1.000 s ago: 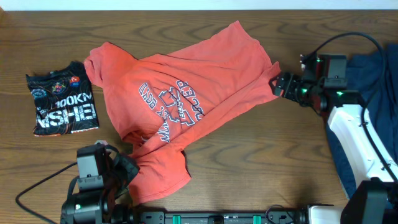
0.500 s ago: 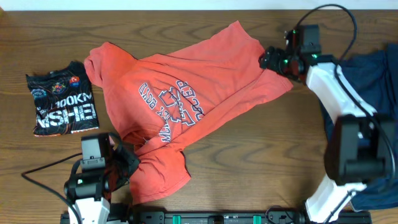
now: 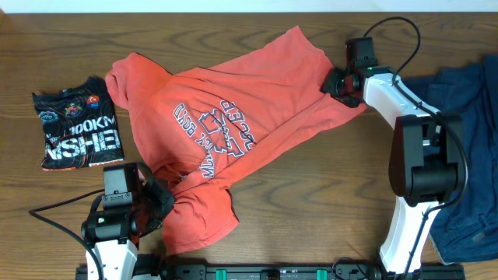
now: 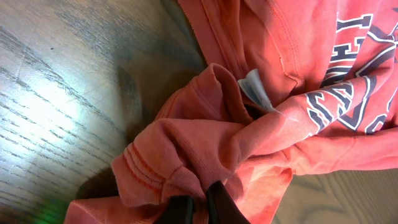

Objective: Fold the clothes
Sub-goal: 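Grasp the shirt's upper right corner with the right gripper, then lift the shirt with both grippers, stretch it and lay it flat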

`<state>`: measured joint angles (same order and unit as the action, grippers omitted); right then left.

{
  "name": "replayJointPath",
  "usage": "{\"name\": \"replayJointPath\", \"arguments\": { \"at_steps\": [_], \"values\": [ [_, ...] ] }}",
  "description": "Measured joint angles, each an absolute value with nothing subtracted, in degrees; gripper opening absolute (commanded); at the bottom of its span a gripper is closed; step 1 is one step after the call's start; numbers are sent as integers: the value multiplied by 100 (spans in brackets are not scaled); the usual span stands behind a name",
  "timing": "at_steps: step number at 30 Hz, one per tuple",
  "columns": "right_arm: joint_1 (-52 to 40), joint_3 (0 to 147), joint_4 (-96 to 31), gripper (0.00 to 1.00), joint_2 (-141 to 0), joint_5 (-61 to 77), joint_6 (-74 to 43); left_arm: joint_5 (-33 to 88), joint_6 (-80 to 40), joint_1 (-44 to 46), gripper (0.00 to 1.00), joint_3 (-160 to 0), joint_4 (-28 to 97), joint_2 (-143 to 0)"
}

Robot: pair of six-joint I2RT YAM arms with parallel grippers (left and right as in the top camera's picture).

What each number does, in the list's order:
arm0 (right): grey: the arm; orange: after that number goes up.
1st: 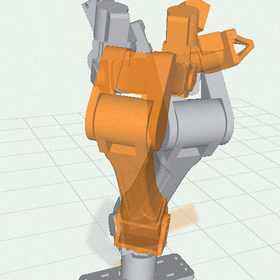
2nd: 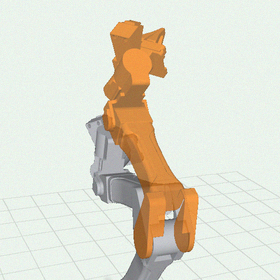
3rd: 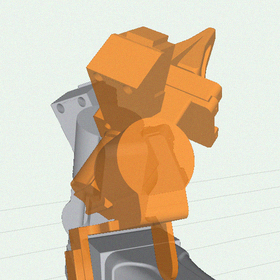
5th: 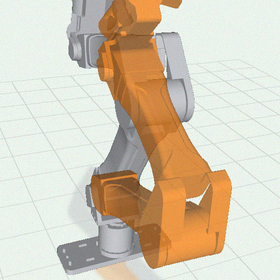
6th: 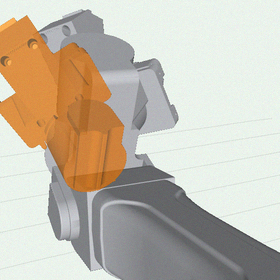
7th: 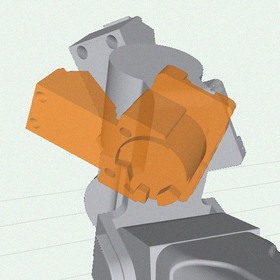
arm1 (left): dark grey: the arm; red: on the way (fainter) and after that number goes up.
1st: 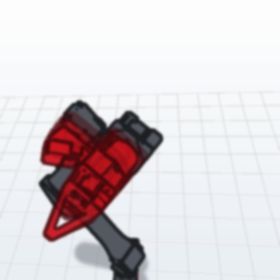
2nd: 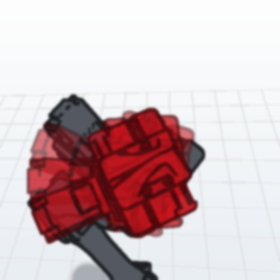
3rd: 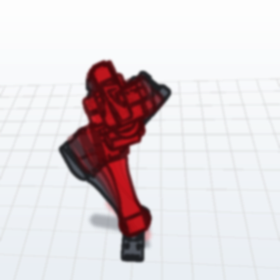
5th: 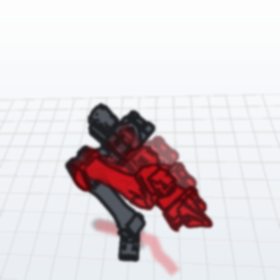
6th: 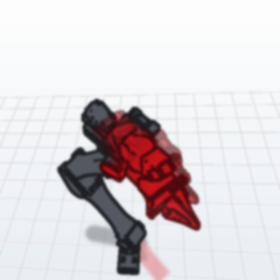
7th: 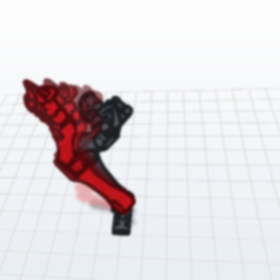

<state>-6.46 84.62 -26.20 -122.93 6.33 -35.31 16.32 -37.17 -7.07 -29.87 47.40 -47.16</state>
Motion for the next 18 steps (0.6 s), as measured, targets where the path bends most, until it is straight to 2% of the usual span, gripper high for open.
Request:
{"name": "replayJointPath", "arguments": {
  "at_steps": [4,12,18],
  "values": [
    [-646,8462,-2630,2,-12307,585,-3566,1632,-3717,-707,6,-2987,4733,-4716],
    [-541,8466,-2912,1,-12300,576,-3616,1634,-3717,-707,6,-2987,4727,-4716],
    [-283,8466,-3603,1,-11983,561,-3227,1855,-3470,-707,6,-3030,4486,-4727]
  ]
}}
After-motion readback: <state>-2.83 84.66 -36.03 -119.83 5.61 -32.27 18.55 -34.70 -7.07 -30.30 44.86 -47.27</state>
